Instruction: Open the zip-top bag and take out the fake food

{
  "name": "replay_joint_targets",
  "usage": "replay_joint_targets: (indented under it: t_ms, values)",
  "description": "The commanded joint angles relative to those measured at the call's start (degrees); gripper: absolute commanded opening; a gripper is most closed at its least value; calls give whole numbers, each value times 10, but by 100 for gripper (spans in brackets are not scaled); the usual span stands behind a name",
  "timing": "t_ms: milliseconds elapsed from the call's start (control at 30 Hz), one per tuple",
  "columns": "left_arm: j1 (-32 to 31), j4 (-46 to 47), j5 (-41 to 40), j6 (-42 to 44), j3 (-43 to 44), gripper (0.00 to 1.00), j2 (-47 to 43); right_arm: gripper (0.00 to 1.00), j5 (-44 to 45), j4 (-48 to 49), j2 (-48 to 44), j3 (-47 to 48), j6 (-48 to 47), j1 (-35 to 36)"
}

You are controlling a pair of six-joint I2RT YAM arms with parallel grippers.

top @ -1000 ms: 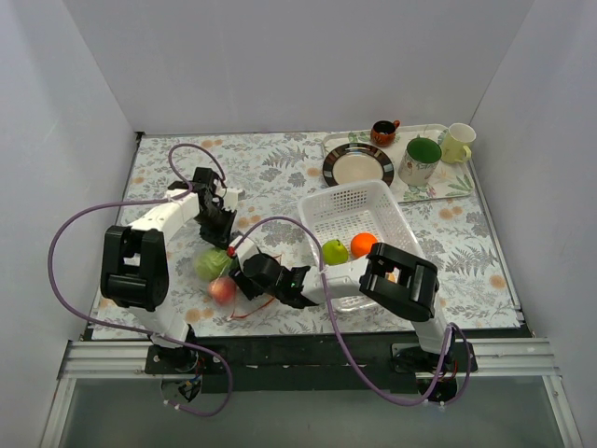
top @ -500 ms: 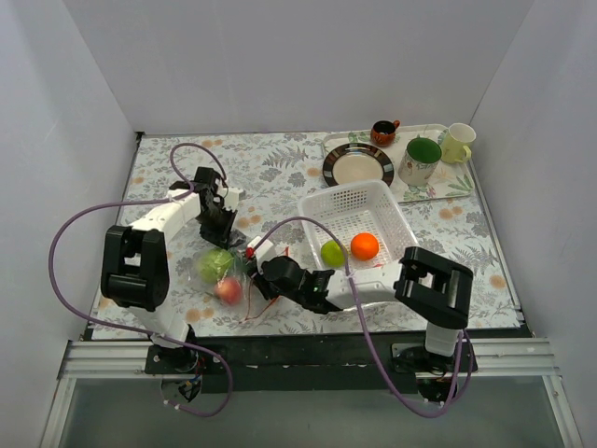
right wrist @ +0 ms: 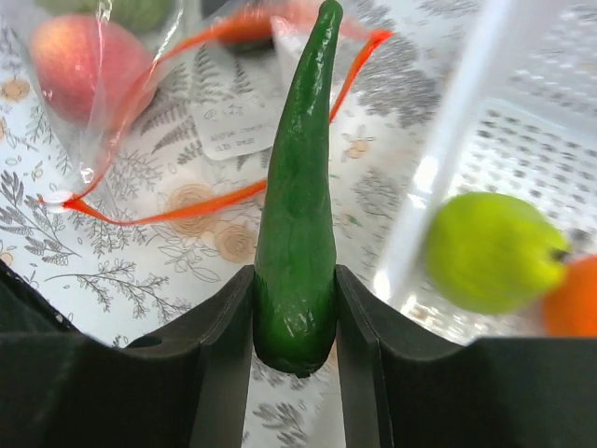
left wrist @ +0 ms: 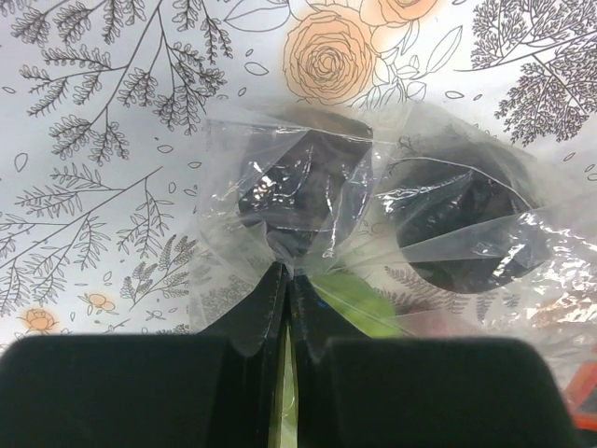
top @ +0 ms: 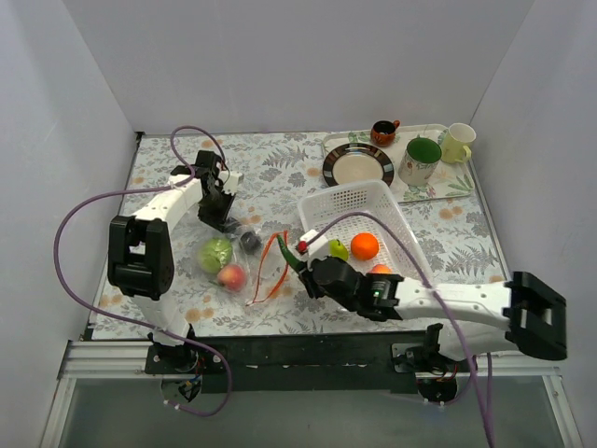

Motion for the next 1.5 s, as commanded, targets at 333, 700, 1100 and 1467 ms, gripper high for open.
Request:
replay_joint_targets:
  t_ms: [333,700,1100,1467]
  values:
    - [-15,-67,115,-40,68,15,-22,83,193,-241,-234,-48,89,-58]
    - [-11,-78,88,-8,56,44,-109,98,125,-196,-148,63,-6,-32]
    - [174,-14,123,101,-105,66,-159,98,97,-52,30,86,-82,89]
    - [164,23,183,87,-160,41,-137,91,45,71,156,112,-106,42]
